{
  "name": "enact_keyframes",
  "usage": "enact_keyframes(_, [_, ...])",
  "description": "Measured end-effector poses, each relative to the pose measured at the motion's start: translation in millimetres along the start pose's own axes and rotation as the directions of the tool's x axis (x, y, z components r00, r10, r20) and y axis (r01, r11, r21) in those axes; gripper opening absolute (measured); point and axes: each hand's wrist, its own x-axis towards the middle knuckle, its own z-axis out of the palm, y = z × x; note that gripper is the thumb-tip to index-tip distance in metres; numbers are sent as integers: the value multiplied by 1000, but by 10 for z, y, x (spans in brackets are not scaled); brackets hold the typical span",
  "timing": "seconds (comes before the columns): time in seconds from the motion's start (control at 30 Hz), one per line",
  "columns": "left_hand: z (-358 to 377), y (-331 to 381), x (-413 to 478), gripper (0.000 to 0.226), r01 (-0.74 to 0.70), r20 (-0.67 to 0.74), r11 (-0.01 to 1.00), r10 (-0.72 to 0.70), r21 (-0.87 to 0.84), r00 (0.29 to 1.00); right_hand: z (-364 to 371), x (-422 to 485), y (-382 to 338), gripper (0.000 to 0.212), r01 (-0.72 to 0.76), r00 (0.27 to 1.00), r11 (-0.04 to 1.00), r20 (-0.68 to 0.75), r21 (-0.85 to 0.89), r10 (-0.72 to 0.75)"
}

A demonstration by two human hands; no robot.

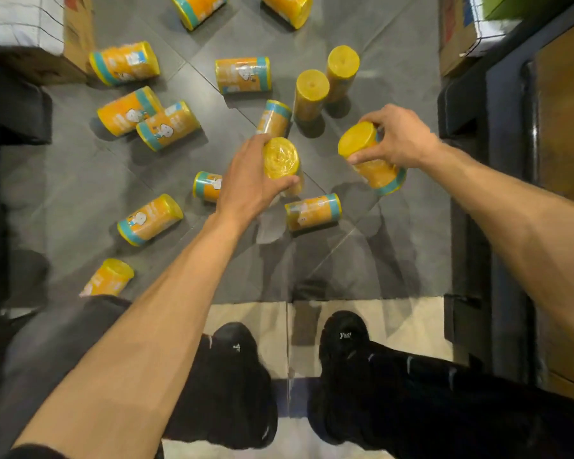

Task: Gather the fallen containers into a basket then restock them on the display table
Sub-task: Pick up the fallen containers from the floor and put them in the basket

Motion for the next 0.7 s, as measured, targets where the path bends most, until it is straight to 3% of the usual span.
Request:
enact_keyframes(0.13, [-818, 452, -492, 82, 77, 23, 997, -77, 6, 997, -520, -588, -495, 61, -19, 1000, 997, -14, 77, 20])
enact_keyframes(0.4, [-2435, 1256, -1681, 76, 214, -96, 975, -219, -61, 971, -1643, -1973, -1789, 78, 19, 998, 956, -56, 293, -2])
enact_keyframes(0.6, [-3497, 2001, -2877, 72, 312, -244, 935, -347, -170, 906, -2594, -2956, -2725, 82, 167, 986, 927, -43, 337, -163])
enact_keyframes(0.7, [-3858, 2251, -3503, 74, 372, -342, 904, -425, -210, 839, -2967, -3385, -3153, 78, 286, 955, 891, -25, 353, -297])
